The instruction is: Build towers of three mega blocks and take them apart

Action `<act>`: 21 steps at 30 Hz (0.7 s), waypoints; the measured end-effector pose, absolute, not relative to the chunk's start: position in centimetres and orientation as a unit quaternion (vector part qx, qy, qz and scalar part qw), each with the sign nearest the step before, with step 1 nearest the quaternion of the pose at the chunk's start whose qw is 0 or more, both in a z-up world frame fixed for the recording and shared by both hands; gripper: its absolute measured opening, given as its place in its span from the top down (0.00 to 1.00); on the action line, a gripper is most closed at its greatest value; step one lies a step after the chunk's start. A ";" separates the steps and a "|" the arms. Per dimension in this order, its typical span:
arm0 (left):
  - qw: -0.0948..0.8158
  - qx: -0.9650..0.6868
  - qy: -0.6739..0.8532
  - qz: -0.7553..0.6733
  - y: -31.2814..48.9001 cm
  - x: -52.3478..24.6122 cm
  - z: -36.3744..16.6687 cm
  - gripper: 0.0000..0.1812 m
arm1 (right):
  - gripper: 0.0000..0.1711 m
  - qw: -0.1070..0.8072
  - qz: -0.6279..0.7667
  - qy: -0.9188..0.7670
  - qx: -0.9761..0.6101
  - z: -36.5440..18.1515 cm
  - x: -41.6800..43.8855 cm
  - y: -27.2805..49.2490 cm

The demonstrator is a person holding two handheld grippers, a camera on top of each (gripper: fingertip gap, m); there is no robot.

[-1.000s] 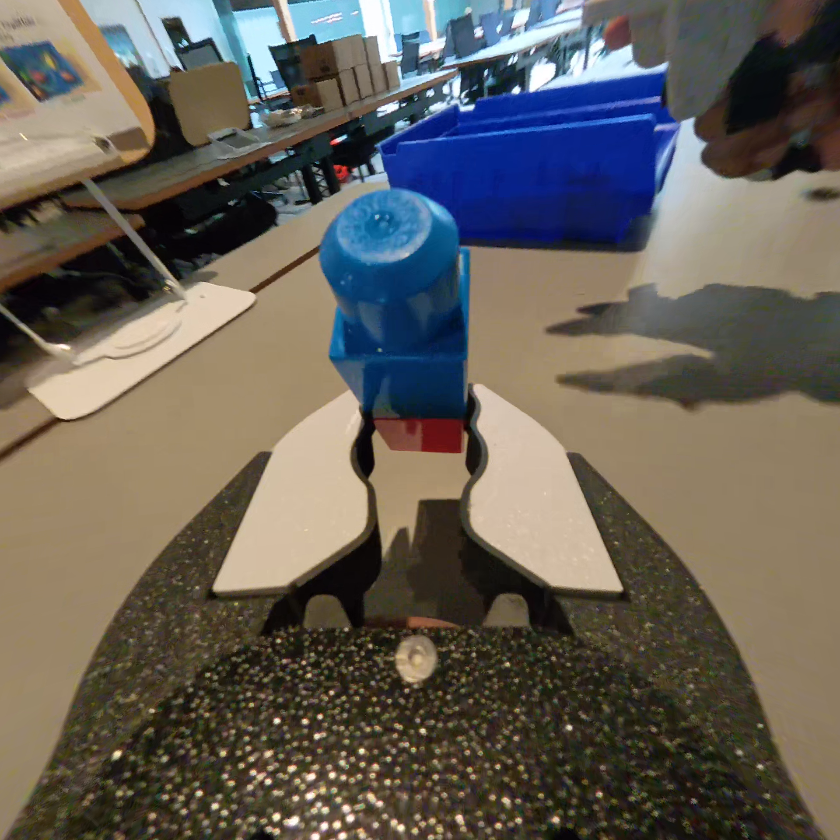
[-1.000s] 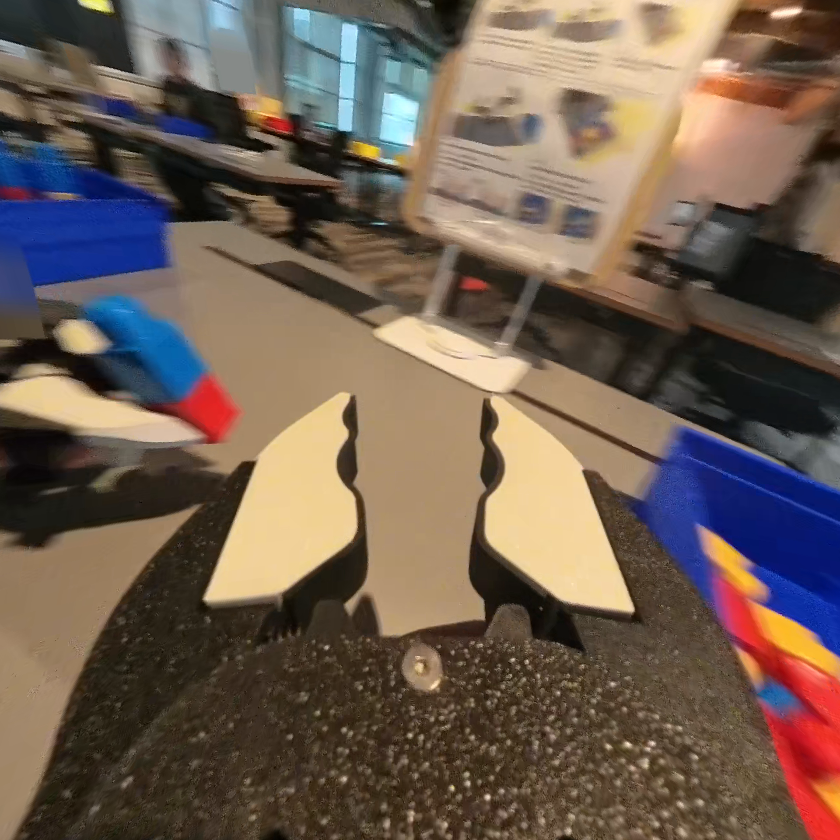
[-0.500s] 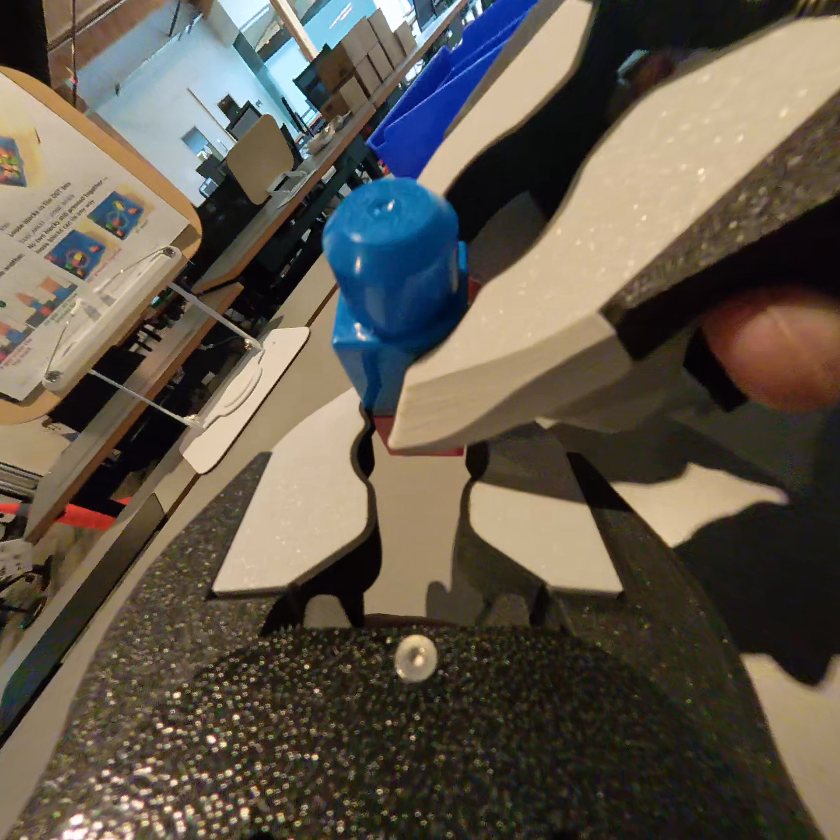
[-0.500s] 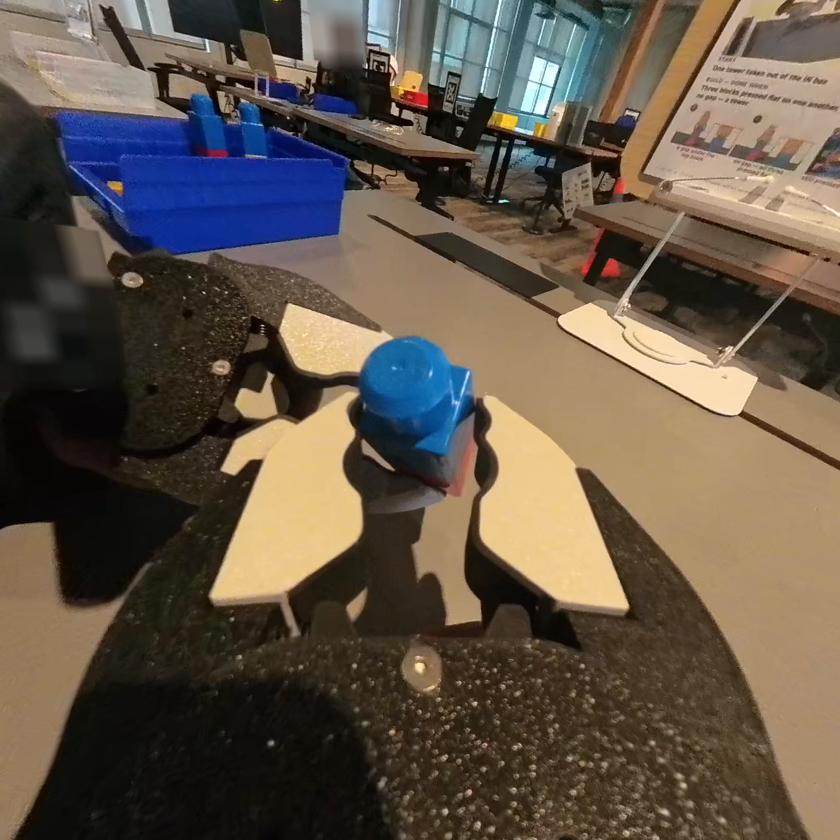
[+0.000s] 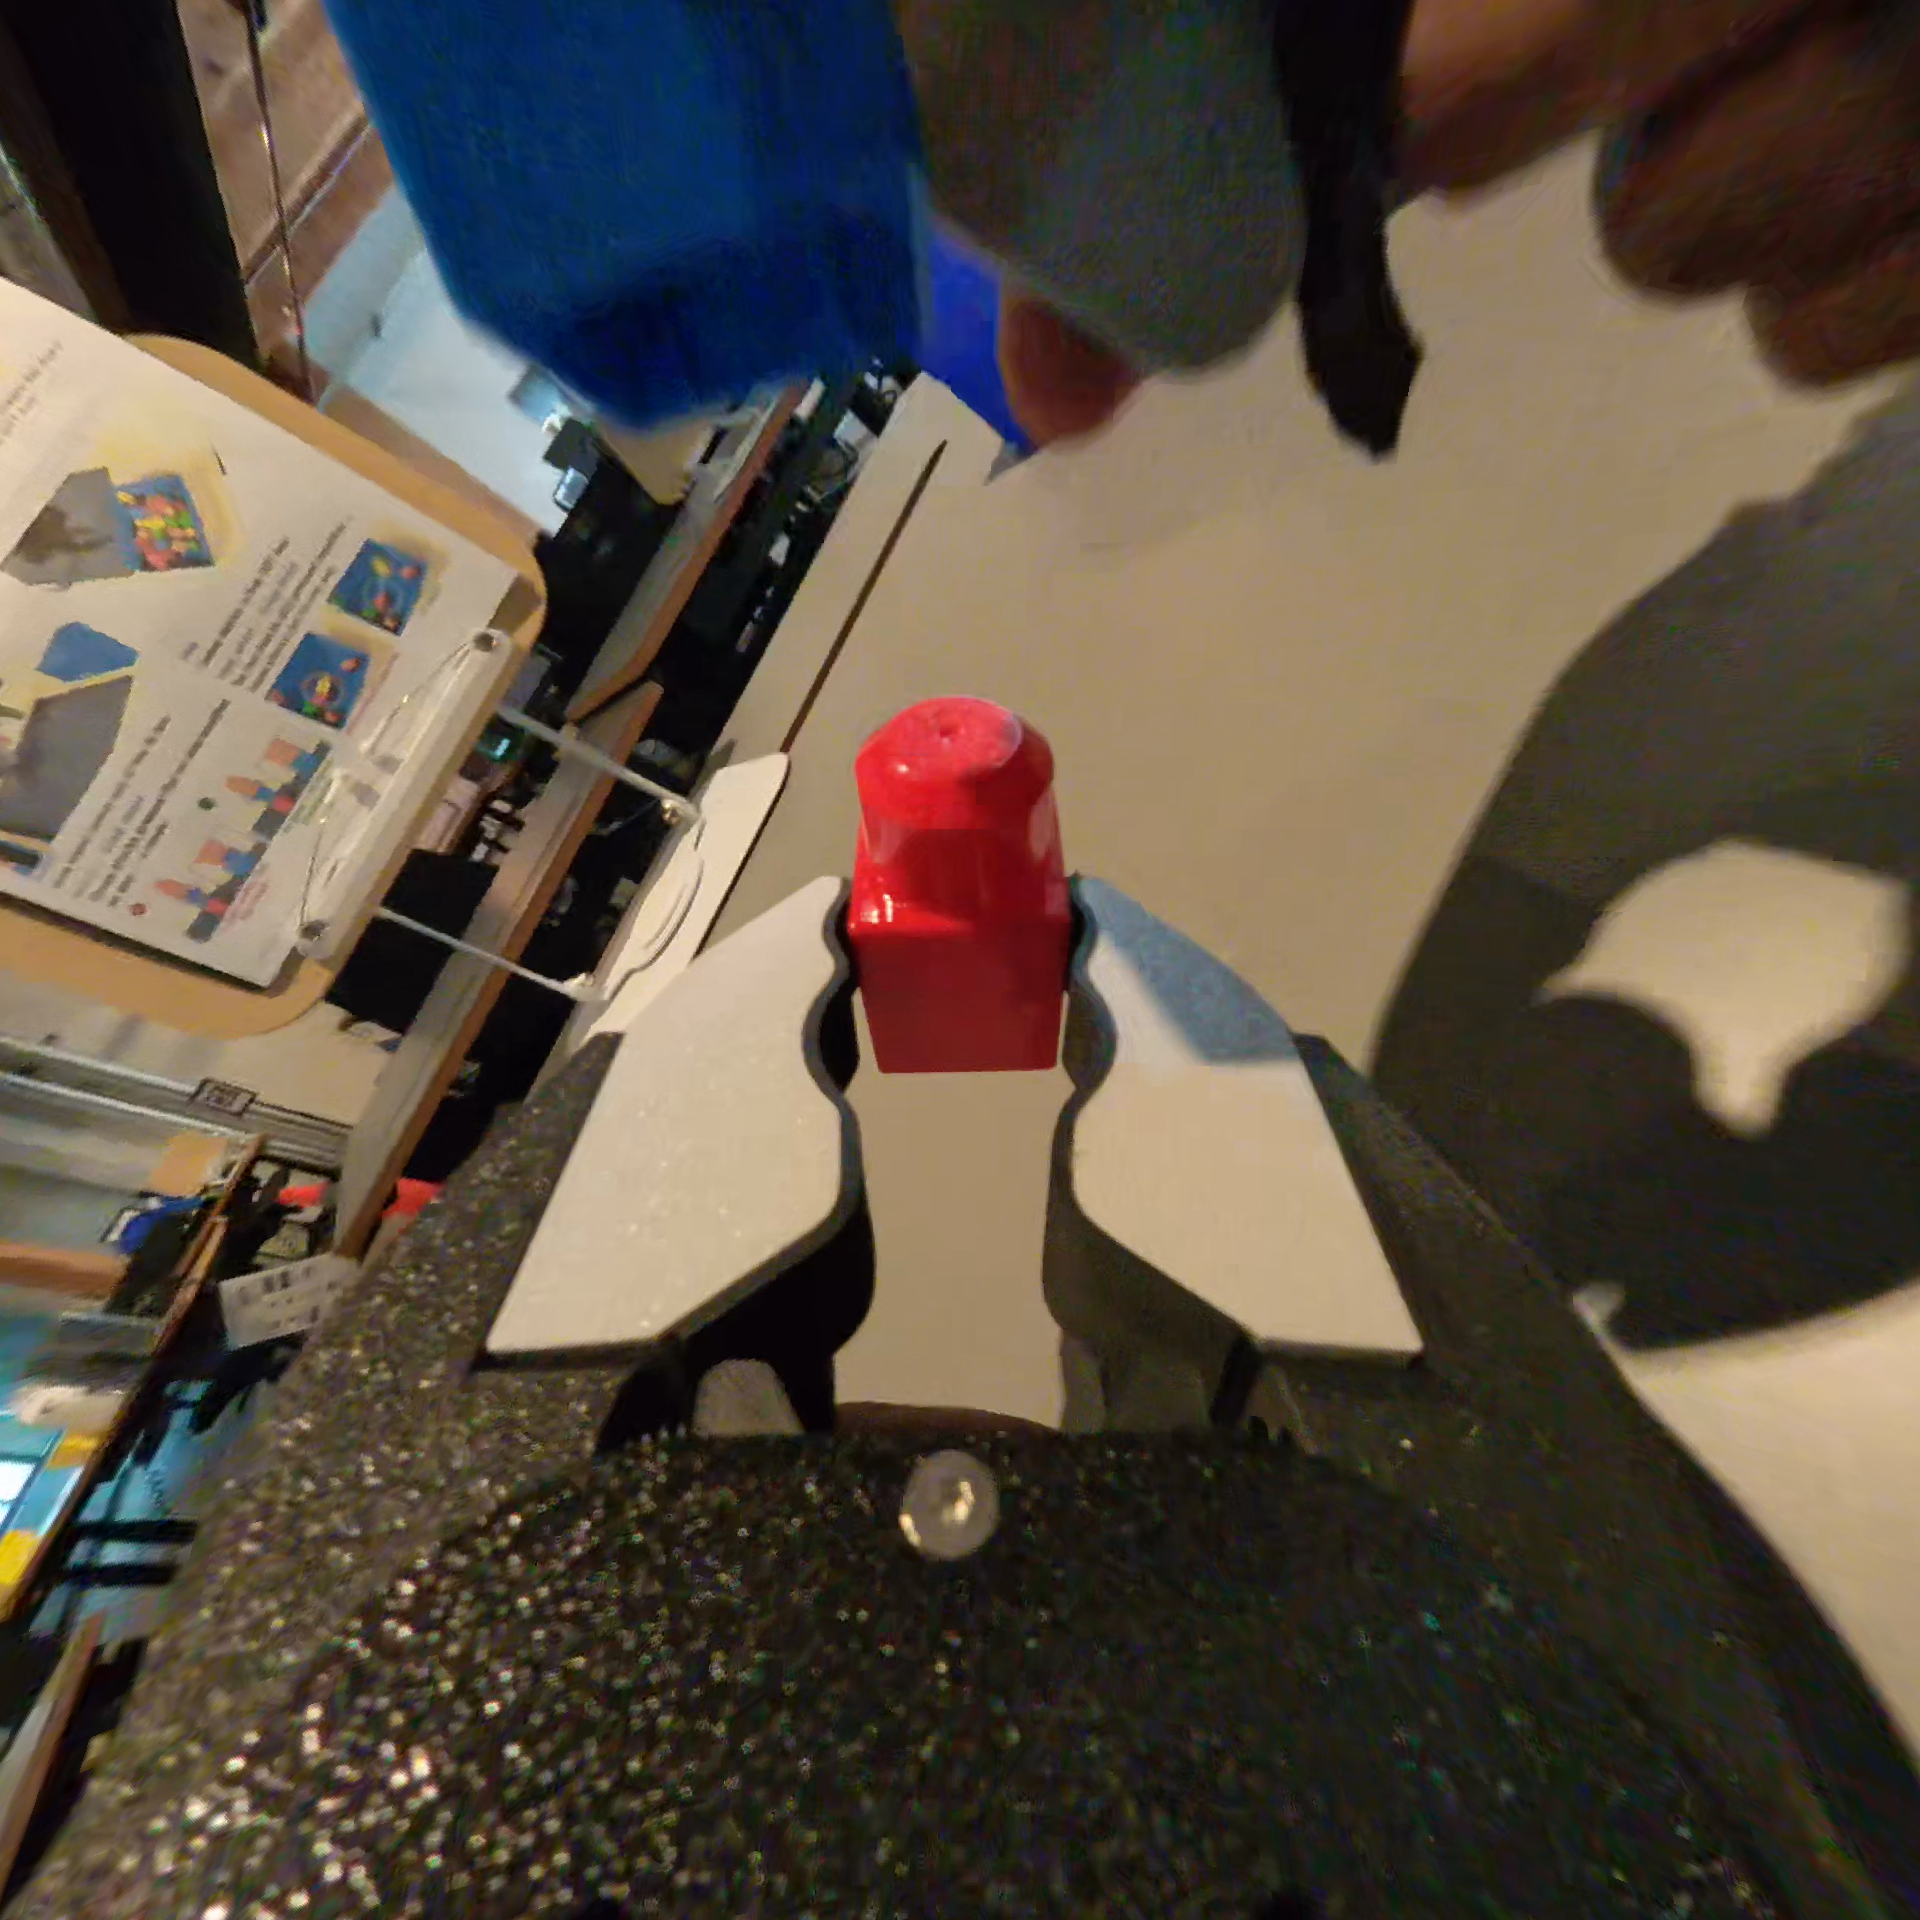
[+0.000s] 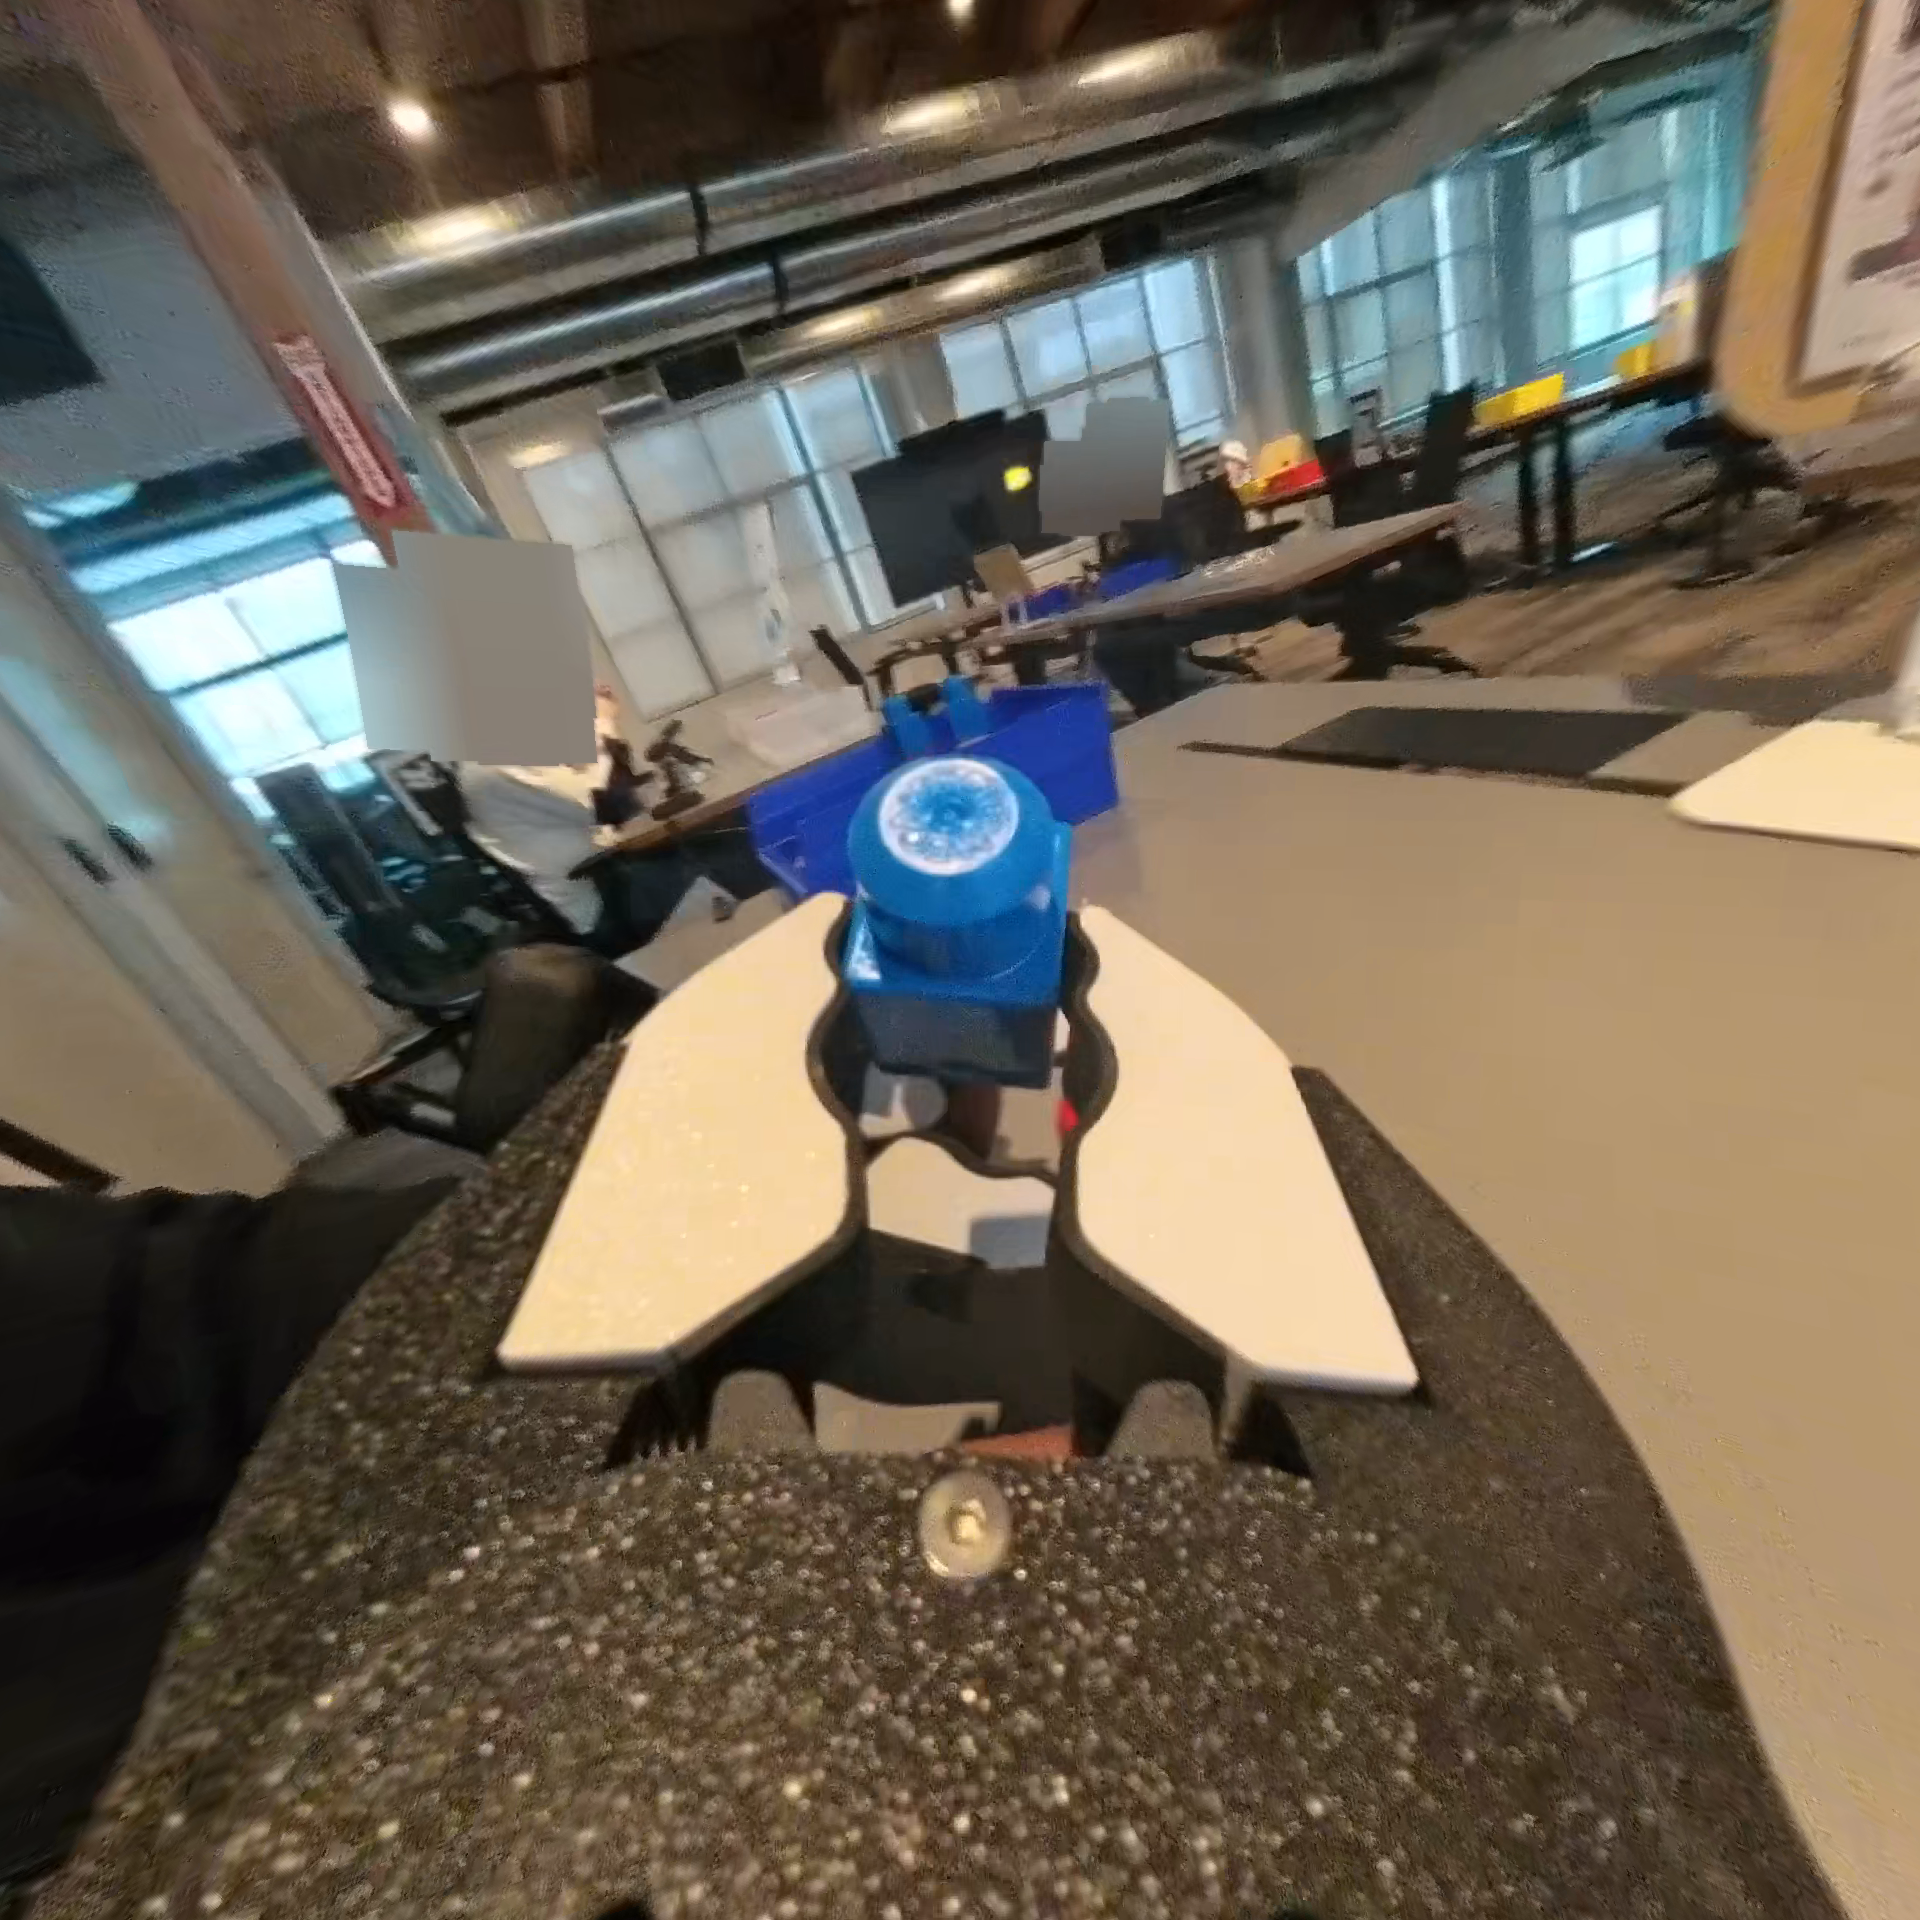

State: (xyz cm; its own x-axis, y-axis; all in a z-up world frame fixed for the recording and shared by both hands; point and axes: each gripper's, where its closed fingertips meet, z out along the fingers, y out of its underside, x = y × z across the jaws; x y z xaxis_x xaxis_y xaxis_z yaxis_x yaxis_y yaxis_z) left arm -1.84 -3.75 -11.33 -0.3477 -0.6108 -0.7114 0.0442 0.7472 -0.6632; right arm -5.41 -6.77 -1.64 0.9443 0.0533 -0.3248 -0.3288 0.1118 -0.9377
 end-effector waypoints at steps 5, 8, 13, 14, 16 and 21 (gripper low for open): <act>0.527 -0.212 0.748 -0.342 -3.6 -1.8 -10.6 0.80 | 0.78 0.728 -0.066 0.132 -0.670 -0.4 -0.6 -10.5; 0.529 -0.205 0.754 -0.329 -3.7 -1.9 -11.0 0.80 | 0.78 0.732 -0.155 0.188 -0.636 1.7 3.7 -15.4; 0.527 -0.199 0.761 -0.322 -4.0 -1.8 -11.3 0.80 | 0.78 0.667 -0.356 0.306 -0.578 2.7 11.3 -28.3; 0.525 -0.198 0.762 -0.322 -4.1 -1.8 -11.4 0.80 | 0.78 0.644 -0.380 0.332 -0.575 2.0 12.6 -30.6; 0.524 -0.197 0.765 -0.319 -4.2 -1.7 -11.6 0.80 | 0.78 0.595 -0.396 0.380 -0.587 -0.6 15.1 -34.2; 0.526 -0.199 0.765 -0.313 -4.0 -1.7 -11.7 0.80 | 0.72 0.525 -0.329 0.465 -0.632 -8.1 18.7 -37.8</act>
State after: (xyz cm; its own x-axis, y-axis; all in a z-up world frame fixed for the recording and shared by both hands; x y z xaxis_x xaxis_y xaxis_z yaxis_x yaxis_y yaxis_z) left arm -1.66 -4.04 -11.70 -0.3670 -0.6343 -0.6804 0.0252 0.7244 -0.6889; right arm 18.74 -37.81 -8.11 0.3507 -0.9336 -0.0727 -0.2418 -0.0153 -0.9702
